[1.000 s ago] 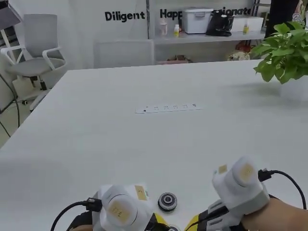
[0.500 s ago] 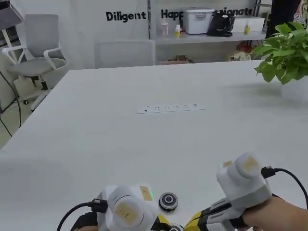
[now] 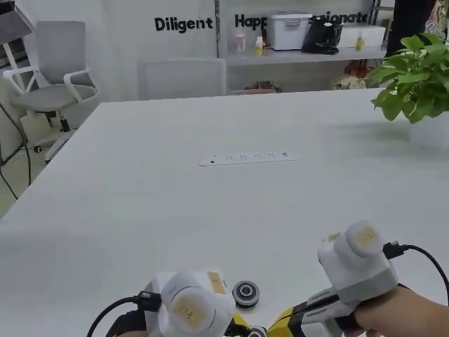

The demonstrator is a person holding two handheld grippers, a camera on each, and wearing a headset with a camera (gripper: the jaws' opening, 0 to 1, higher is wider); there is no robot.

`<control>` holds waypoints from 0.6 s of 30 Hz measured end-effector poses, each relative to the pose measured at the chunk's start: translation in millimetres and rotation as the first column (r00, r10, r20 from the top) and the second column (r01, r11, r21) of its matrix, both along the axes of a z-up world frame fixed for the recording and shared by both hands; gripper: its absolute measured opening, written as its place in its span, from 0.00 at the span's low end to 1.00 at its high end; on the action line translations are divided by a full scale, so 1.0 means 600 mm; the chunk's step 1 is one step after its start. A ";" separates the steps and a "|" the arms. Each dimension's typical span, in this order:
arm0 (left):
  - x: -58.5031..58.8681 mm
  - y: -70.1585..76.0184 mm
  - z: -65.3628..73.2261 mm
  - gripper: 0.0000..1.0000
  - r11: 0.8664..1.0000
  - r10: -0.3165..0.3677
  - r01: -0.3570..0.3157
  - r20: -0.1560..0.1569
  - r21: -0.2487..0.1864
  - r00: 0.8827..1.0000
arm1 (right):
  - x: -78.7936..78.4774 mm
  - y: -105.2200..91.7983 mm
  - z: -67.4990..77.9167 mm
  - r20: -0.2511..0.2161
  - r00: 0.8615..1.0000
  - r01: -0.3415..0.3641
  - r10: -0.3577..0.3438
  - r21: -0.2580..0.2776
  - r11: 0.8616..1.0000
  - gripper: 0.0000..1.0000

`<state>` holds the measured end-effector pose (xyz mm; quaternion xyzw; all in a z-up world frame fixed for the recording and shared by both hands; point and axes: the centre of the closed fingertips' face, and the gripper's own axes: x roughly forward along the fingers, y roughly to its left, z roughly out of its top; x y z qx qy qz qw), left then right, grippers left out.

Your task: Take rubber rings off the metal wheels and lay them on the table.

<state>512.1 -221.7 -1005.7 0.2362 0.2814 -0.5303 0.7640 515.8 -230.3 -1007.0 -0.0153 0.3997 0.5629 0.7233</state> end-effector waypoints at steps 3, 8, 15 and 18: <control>0.000 0.000 0.000 0.12 1.000 0.001 -0.001 -0.001 0.000 1.000 | -0.001 0.002 0.001 0.004 1.000 -0.008 0.008 0.005 1.000 0.00; 0.000 0.000 0.000 0.12 1.000 0.001 -0.001 -0.005 -0.002 1.000 | -0.006 0.007 0.004 0.036 0.998 -0.042 0.042 0.008 0.999 0.00; 0.000 0.000 0.000 0.12 1.000 0.001 -0.001 -0.009 -0.006 1.000 | -0.015 0.018 0.012 0.060 0.995 -0.086 0.084 0.036 0.996 0.00; 0.001 0.002 -0.001 0.12 1.000 0.004 -0.004 -0.011 -0.002 1.000 | -0.015 0.042 0.038 0.145 0.981 -0.137 0.126 0.072 0.988 0.00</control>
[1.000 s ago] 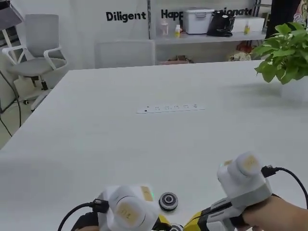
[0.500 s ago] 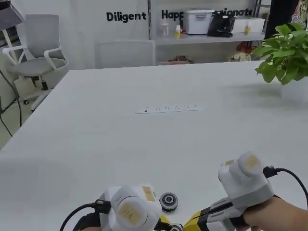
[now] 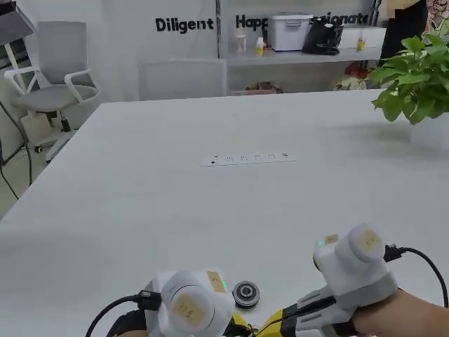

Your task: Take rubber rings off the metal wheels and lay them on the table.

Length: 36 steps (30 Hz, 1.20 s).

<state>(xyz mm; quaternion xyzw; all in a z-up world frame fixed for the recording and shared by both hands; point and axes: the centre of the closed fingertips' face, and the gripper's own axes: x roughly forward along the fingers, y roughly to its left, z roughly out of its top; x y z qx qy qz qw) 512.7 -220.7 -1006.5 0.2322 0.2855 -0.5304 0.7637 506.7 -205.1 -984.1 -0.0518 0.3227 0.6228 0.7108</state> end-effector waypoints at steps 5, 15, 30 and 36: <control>0.000 -0.001 0.000 0.12 1.000 -0.003 0.003 0.003 -0.017 1.000 | -0.012 -0.023 -0.028 -0.008 0.999 -0.032 0.032 -0.068 0.997 0.00; -0.001 -0.003 0.001 0.14 0.999 -0.041 0.041 0.027 -0.022 0.999 | -0.008 -0.027 -0.030 -0.001 1.000 -0.030 0.030 -0.070 0.997 0.00; -0.014 -0.006 0.010 0.24 0.994 -0.111 0.112 0.030 -0.011 0.993 | 0.002 -0.029 -0.025 -0.003 1.000 -0.001 0.001 -0.054 0.999 0.00; -0.012 0.000 0.029 0.28 0.994 -0.103 0.104 0.025 -0.040 0.994 | 0.005 -0.030 -0.018 0.000 1.000 0.011 -0.011 -0.041 0.999 0.00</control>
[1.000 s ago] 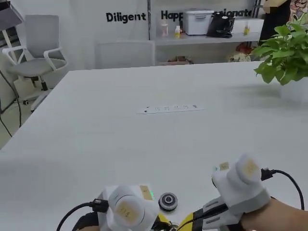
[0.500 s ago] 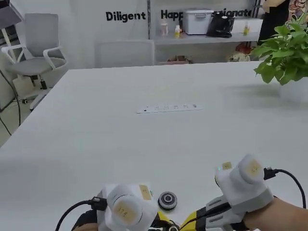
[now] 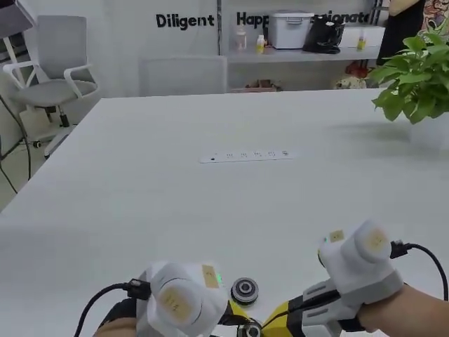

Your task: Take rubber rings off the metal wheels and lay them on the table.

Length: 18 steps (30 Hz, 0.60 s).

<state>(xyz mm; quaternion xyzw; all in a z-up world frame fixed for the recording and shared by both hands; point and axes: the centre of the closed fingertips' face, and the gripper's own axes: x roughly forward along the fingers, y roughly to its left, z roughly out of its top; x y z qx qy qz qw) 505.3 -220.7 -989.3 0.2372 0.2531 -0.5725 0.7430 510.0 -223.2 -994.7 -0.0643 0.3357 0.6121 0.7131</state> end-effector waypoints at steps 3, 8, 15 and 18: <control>0.005 0.006 0.012 0.29 1.000 0.021 -0.021 -0.009 -0.022 1.000 | 0.002 0.000 0.003 -0.003 1.000 0.006 -0.006 0.010 1.000 0.00; 0.004 0.017 0.026 0.33 0.998 0.043 -0.044 -0.025 -0.047 0.999 | 0.000 0.001 0.006 -0.009 1.000 0.004 -0.004 0.016 1.000 0.00; -0.007 0.036 0.039 0.41 0.996 0.059 -0.061 -0.048 -0.061 0.997 | -0.002 0.005 0.012 -0.017 1.000 0.005 -0.004 0.027 1.000 0.00; -0.008 0.049 0.046 0.42 0.995 0.067 -0.070 -0.047 -0.068 0.997 | -0.003 0.007 0.015 -0.023 1.000 0.005 -0.005 0.032 0.999 0.00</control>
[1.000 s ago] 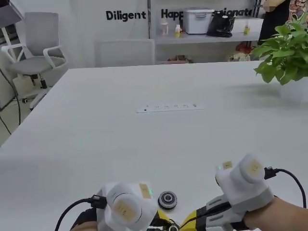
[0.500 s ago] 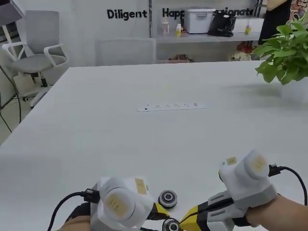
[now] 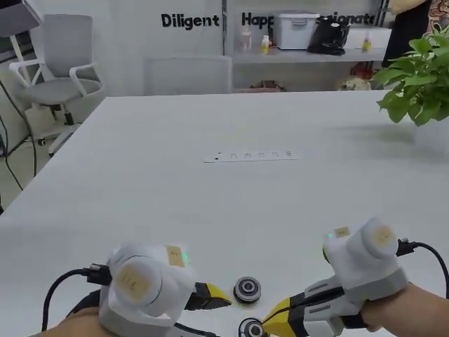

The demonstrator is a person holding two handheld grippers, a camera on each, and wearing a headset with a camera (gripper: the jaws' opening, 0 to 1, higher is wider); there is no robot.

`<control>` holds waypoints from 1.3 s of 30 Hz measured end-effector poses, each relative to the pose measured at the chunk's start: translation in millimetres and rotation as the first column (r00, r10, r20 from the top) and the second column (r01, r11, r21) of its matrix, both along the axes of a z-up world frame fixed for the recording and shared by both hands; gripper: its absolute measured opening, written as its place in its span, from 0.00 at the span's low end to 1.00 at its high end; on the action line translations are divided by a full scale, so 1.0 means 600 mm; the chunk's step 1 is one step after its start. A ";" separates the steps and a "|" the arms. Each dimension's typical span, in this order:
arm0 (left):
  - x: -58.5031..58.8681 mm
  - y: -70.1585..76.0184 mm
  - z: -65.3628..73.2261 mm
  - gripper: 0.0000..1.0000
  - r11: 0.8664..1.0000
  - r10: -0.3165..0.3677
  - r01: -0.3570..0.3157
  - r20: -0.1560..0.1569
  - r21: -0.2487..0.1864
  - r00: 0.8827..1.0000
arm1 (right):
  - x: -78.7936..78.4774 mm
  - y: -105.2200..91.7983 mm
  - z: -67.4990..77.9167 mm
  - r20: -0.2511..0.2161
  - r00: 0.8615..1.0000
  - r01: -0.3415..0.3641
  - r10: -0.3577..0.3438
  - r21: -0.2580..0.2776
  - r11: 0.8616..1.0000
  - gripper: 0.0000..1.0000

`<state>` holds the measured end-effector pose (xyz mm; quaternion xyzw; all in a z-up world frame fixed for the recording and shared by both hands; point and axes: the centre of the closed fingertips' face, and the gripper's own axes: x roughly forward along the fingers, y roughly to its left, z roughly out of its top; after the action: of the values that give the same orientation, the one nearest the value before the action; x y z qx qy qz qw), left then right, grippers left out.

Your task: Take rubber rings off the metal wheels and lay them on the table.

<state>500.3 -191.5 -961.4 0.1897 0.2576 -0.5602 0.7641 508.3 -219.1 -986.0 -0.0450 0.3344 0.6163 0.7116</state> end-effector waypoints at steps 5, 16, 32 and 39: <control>0.004 0.028 0.008 0.44 1.000 0.024 -0.024 0.013 0.004 1.000 | 0.000 0.004 0.007 -0.001 1.000 -0.002 0.002 0.011 1.000 0.00; -0.006 0.071 0.031 0.52 0.995 0.090 -0.089 0.013 -0.035 0.996 | 0.008 0.013 0.023 -0.001 1.000 0.010 -0.010 0.038 0.999 0.00; 0.000 0.119 0.035 0.65 0.982 0.182 -0.181 0.015 -0.058 0.983 | 0.019 0.040 0.034 0.010 1.000 0.011 -0.012 0.050 0.999 0.00; 0.003 0.133 0.037 0.68 0.972 0.225 -0.224 0.010 -0.075 0.974 | 0.029 0.057 0.028 0.013 1.000 0.019 -0.020 0.044 0.999 0.00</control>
<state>502.0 -111.5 -939.2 0.1365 0.2498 -0.4776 0.8312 525.5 -184.6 -969.2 -0.0300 0.3164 0.6163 0.7205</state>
